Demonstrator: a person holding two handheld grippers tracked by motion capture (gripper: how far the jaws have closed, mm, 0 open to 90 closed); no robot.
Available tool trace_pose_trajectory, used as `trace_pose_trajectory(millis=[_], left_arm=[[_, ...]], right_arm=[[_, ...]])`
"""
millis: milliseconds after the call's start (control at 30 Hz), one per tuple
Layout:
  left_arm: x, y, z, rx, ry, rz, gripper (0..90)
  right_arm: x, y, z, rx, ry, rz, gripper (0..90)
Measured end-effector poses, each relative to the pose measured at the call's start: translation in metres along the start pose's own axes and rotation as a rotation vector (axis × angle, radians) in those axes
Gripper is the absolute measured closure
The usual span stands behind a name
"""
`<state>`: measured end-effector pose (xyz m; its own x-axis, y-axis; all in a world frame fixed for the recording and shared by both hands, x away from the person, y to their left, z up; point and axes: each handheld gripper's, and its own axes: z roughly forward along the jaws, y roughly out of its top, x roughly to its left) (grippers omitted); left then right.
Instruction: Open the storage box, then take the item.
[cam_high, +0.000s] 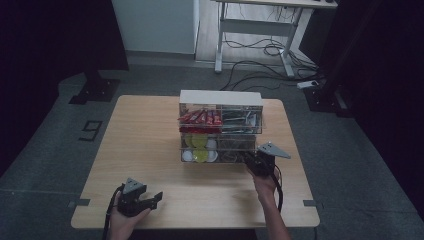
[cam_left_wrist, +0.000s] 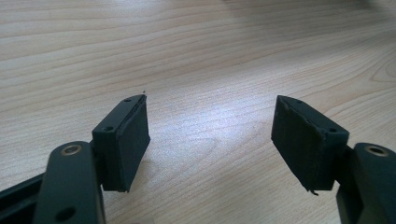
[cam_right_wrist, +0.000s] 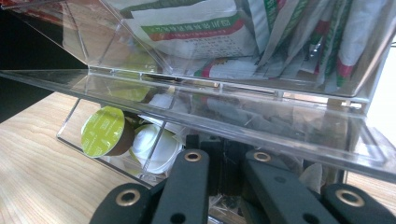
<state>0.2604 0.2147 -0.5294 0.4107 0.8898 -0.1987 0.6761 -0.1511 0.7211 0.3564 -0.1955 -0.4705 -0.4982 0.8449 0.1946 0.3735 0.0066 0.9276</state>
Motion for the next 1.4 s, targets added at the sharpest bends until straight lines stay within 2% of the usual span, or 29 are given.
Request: trace_pose_trajectory(millis=[333, 567, 1067, 1400], left_arm=[[0.001, 0.000, -0.001, -0.003, 0.001, -0.001, 27.9], [0.002, 0.000, -0.002, -0.008, 0.000, -0.005, 27.7], [0.001, 0.001, -0.003, -0.009, -0.001, -0.002, 27.6], [-0.005, 0.005, -0.005, -0.041, 0.019, 0.009, 28.0]], right_arm=[[0.002, 0.007, 0.003, -0.027, -0.002, -0.005, 88.7], [0.001, 0.019, 0.005, -0.059, 0.012, 0.014, 88.7], [0.006, 0.016, 0.007, -0.066, 0.016, 0.014, 88.6], [0.006, 0.014, 0.007, -0.064, 0.021, 0.012, 88.6]])
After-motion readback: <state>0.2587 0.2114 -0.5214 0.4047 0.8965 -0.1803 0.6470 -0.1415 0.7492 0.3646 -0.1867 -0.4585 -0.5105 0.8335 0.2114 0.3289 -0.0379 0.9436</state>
